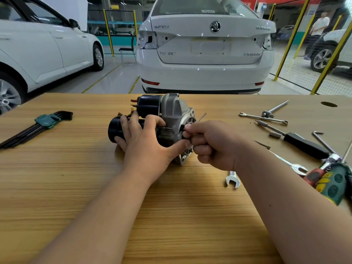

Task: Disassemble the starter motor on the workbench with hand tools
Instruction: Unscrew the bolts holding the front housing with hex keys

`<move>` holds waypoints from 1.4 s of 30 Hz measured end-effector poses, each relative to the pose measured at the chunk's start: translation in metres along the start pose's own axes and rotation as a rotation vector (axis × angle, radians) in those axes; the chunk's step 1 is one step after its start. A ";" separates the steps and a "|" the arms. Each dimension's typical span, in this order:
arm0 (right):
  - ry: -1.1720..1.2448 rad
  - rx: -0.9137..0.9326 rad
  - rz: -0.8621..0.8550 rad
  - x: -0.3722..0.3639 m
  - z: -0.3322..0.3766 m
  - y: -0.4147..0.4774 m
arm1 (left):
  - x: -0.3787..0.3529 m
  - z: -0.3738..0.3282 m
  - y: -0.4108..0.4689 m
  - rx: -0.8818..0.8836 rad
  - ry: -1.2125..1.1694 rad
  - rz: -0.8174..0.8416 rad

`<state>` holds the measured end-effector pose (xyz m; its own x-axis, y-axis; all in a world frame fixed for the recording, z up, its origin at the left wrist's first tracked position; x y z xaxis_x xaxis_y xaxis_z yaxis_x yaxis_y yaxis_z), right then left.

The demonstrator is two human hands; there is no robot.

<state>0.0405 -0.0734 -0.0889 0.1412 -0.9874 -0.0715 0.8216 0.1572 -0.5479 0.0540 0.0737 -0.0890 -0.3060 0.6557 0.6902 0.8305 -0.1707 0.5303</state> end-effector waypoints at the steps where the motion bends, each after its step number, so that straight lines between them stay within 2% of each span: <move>1: -0.022 0.011 -0.015 0.001 0.000 0.000 | 0.000 0.000 0.000 0.000 -0.003 0.002; 8: -0.252 0.129 -0.111 0.009 0.009 -0.001 | -0.001 -0.001 0.001 -0.001 0.025 0.021; 13: -0.469 0.231 -0.252 0.013 0.016 -0.007 | -0.001 -0.001 0.000 0.000 0.029 0.029; 19: -0.209 0.124 -0.161 0.009 0.006 0.000 | 0.000 -0.003 0.000 0.001 0.043 0.029; 24: -0.303 0.267 -0.236 0.013 0.007 0.000 | 0.002 -0.005 0.000 0.013 0.015 0.022; 29: -0.200 0.184 -0.158 0.014 0.007 0.005 | 0.003 -0.006 0.000 0.008 0.020 0.026; 35: -0.433 0.238 -0.299 0.025 0.020 0.002 | 0.003 -0.005 0.001 0.019 0.034 0.033; 39: -0.184 0.150 -0.194 0.025 0.016 0.004 | 0.004 -0.004 0.001 0.030 0.024 0.033; 42: -0.033 0.160 -0.228 0.035 0.017 0.001 | 0.003 -0.006 -0.001 0.017 0.010 0.016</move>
<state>0.0560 -0.1078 -0.0777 -0.0411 -0.9969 0.0669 0.9106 -0.0650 -0.4081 0.0495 0.0714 -0.0840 -0.2969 0.6455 0.7037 0.8432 -0.1687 0.5104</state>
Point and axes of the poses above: each hand's wrist, its own y-axis towards the middle knuckle, its own x-axis out of the back of the hand, z = x × y, the point moved 7 cm from there along y, towards the middle knuckle, and after that the axes turned 15 degrees about -x, right-handed, at the moved point
